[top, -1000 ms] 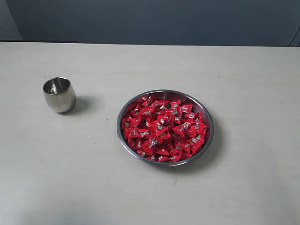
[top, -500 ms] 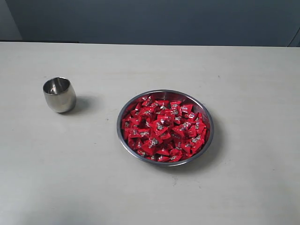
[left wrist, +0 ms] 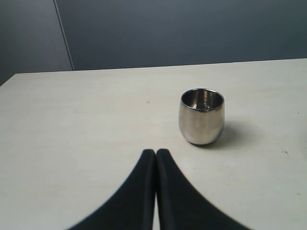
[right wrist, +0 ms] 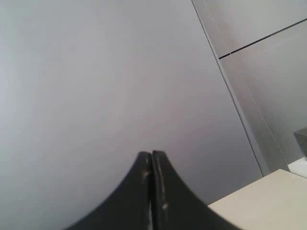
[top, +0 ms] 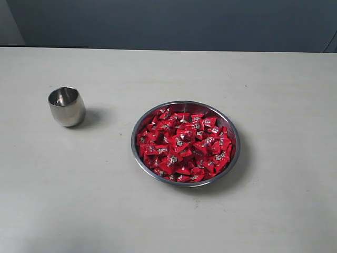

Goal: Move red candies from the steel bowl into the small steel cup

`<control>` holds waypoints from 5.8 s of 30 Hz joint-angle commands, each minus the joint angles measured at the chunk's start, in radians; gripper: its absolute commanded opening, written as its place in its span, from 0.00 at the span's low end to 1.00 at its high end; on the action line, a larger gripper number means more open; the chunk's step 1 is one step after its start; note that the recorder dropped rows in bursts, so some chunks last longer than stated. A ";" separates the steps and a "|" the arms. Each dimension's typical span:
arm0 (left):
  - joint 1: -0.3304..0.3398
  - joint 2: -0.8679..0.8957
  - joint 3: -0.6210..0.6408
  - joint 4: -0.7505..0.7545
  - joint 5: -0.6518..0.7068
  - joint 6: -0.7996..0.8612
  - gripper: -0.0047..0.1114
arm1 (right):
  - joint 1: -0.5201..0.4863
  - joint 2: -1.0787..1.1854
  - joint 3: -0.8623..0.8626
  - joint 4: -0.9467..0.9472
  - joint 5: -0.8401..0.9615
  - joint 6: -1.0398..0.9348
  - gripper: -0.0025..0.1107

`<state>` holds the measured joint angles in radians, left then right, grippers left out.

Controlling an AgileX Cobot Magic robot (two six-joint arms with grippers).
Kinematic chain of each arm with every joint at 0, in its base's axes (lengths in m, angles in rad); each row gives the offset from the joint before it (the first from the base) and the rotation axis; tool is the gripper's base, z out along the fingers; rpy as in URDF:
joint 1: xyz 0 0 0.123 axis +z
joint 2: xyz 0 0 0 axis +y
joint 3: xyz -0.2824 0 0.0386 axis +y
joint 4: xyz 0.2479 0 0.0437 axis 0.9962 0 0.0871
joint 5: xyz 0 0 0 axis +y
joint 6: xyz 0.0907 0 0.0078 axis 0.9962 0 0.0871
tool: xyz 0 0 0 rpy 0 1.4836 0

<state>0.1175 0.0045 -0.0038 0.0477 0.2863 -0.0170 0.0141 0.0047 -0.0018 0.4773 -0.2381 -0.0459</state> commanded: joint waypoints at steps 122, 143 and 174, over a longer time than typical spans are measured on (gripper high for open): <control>0.001 -0.004 0.004 -0.002 -0.002 -0.002 0.04 | 0.806 1.895 -1.199 -0.572 0.958 -0.185 0.38; 0.001 -0.004 0.004 -0.002 -0.002 -0.002 0.04 | 0.836 1.970 -1.199 -0.773 0.959 -0.032 0.38; 0.001 -0.004 0.004 -0.002 -0.002 -0.002 0.04 | 0.836 1.994 -1.199 -0.873 0.939 0.046 0.15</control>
<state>0.1175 0.0045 -0.0038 0.0477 0.2863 -0.0170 0.8509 1.9983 -1.1980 -0.3841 0.7064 0.0000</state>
